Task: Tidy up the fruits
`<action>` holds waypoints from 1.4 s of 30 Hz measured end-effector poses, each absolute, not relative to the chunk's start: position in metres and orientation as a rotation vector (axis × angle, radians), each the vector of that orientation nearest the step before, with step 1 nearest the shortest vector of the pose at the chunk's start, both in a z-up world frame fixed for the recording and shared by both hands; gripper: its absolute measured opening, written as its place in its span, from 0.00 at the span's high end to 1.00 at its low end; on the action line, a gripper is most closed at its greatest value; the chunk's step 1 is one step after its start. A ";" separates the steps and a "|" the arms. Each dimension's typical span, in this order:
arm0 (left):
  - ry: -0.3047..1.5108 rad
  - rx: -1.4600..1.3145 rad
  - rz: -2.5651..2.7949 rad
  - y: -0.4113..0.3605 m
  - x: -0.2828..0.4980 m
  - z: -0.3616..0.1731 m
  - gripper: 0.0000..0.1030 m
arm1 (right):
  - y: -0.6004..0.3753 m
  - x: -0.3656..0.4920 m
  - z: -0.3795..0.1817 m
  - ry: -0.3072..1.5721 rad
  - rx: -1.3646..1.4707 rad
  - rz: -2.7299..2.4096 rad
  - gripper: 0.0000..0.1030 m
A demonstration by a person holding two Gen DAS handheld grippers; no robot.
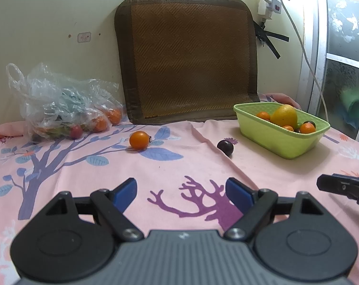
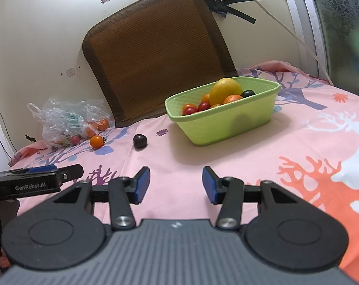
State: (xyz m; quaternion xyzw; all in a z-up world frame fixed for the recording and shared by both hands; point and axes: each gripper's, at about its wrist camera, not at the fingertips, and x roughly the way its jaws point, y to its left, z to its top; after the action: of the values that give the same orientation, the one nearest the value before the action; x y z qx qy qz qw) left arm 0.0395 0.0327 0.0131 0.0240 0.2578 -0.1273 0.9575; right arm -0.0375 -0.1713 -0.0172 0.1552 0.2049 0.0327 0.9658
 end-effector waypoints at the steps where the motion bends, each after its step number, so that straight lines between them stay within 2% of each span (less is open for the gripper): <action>1: 0.523 0.048 -0.258 0.033 0.039 0.013 0.18 | -0.171 -0.038 -0.017 0.415 0.313 0.067 0.50; 23: 0.532 0.027 -0.262 0.035 0.041 0.013 0.18 | -0.173 -0.032 -0.018 0.438 0.299 0.102 0.50; 32: 0.573 -0.091 -0.271 0.055 0.051 0.014 0.18 | -0.170 -0.014 -0.013 0.479 0.272 0.168 0.50; 37: 0.583 -0.224 -0.252 0.087 0.067 0.027 0.21 | -0.159 0.006 -0.004 0.497 0.181 0.246 0.50; 42: 0.569 -0.121 -0.237 0.084 0.098 0.047 0.21 | -0.145 0.032 0.002 0.512 0.106 0.313 0.50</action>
State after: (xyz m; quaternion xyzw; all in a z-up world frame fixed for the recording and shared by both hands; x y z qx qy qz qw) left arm 0.0985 0.0838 0.0467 -0.0594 0.2801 -0.1163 0.9510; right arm 0.0322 -0.1448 0.0024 0.0524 0.2521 0.1539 0.9539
